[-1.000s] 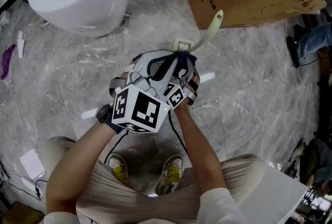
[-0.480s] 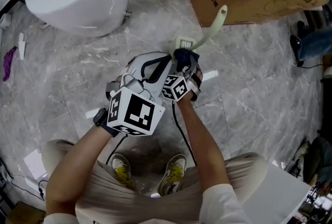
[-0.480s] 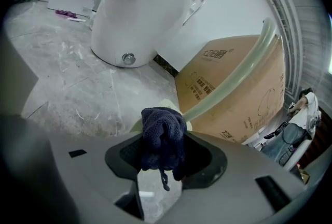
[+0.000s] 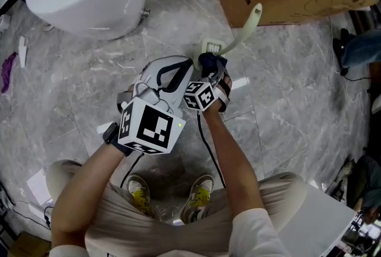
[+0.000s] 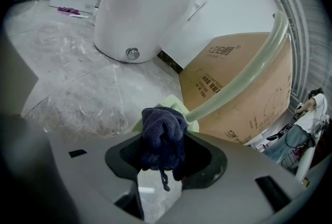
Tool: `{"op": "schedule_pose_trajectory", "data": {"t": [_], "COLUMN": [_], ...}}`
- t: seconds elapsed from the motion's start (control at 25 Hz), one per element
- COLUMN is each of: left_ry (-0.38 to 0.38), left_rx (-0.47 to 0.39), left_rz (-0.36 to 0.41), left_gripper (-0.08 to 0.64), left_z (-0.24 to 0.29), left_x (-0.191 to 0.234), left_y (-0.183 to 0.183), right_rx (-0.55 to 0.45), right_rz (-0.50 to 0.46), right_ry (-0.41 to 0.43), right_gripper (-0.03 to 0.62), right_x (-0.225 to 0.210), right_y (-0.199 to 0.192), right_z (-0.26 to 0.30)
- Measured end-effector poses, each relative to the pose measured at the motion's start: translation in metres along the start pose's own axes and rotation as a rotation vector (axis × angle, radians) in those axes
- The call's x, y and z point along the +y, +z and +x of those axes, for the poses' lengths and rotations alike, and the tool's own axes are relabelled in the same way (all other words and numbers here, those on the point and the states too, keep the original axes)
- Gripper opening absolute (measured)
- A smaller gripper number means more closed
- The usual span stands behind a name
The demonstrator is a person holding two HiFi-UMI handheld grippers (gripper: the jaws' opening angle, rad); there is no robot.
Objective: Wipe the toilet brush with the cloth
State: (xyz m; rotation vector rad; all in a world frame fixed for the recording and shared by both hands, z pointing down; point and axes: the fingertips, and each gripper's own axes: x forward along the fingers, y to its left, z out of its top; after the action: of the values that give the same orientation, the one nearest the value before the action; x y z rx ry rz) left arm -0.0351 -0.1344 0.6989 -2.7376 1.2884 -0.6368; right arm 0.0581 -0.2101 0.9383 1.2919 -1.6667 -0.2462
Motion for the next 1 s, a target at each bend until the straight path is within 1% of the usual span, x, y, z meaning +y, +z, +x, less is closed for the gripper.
{"op": "schedule_pose_trajectory", "data": {"t": [0.24,0.36,0.48,0.56,0.64,0.72,0.84,1.0], "left_ry": [-0.007,0.003,0.007,0.001,0.001,0.003,0.002,0.002], "left_rx": [-0.002,-0.001,-0.016,-0.031,-0.034,-0.026,-0.008,-0.002], "left_rz": [-0.001,-0.007,-0.037,-0.061,-0.068,-0.069,-0.065,-0.057], "left_gripper": [0.002,0.002,0.002,0.002,0.002,0.002,0.002,0.002], "left_z": [0.001,0.002,0.005,0.006,0.006,0.005,0.004,0.004], "left_x": [-0.001,0.002,0.004,0.004,0.004,0.004,0.003,0.002], "left_y": [0.000,0.000,0.009,0.015,0.017,0.013,0.008,0.008], "right_rx": [0.011,0.014,0.008,-0.013,-0.046,-0.061,-0.060,-0.047], "right_rz": [-0.027,0.015,0.080,0.106,0.102,0.078,0.052,0.053], "right_ry": [0.049,0.083,0.059,0.050,0.056,0.057,0.058,0.081], "right_gripper": [0.179,0.180,0.181,0.181,0.183,0.183,0.183,0.183], "right_x": [0.006,0.011,0.002,-0.005,-0.007,-0.007,-0.008,-0.010], "right_y": [-0.004,-0.010,-0.010,-0.002,0.010,0.015,0.013,0.009], "right_z": [0.001,-0.002,-0.012,-0.017,-0.019,-0.017,-0.009,-0.003]}}
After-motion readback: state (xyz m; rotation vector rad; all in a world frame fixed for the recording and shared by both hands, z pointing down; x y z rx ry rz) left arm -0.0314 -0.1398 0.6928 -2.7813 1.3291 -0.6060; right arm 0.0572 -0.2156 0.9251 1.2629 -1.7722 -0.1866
